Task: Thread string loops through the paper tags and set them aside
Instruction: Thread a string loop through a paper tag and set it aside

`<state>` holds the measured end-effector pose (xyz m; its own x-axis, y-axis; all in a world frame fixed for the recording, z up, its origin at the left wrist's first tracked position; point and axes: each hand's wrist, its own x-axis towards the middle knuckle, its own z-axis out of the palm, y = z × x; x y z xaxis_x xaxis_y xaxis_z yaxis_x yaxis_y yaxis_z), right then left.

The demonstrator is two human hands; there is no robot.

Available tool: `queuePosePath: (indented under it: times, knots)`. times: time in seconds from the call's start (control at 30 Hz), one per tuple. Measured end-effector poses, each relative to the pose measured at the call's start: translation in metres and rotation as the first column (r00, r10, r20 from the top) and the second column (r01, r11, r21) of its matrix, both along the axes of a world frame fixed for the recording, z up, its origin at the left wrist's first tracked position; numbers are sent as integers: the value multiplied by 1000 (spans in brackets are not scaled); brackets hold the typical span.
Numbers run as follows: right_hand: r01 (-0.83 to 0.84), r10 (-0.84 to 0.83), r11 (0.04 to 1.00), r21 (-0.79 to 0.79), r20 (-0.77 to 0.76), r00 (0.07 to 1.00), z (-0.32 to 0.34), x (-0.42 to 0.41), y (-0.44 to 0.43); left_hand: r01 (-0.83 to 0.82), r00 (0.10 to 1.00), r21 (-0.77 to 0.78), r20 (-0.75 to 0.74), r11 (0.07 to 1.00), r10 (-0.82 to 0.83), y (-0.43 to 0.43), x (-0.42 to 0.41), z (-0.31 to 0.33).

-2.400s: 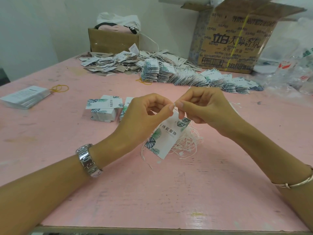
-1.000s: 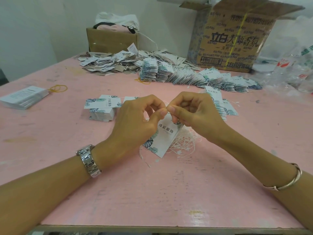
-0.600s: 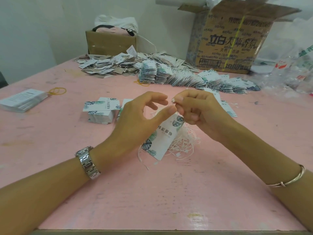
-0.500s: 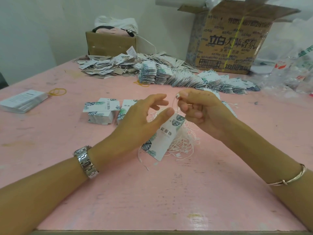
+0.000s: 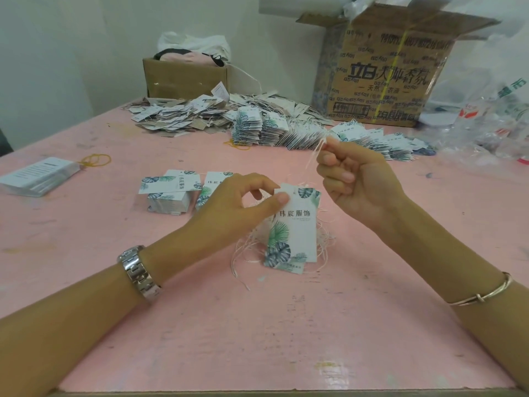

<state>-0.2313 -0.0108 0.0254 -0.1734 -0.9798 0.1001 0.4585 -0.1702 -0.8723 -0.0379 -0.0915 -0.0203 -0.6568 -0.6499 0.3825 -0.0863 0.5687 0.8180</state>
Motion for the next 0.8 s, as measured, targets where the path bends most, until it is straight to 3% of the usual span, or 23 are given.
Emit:
queuePosePath:
  times: [0.2,0.43,0.63,0.8]
  knots:
    - [97,-98,994,57,24,995,-6,-7,-6,113,989,109,-112,988,-101,2,1,9]
    - [211,-186,968,135,-176,967,-27,-16,-17,151,970,317,-229,937,-78,2,0,12]
    - [251,-149,956,153,-482,863,-32,-14,-15,116,936,497,-345,860,73,-3,-1,13]
    - [155,-128,988,-1,-569,813,-22,3,-9,-7,897,506,-377,862,229,-10,0,10]
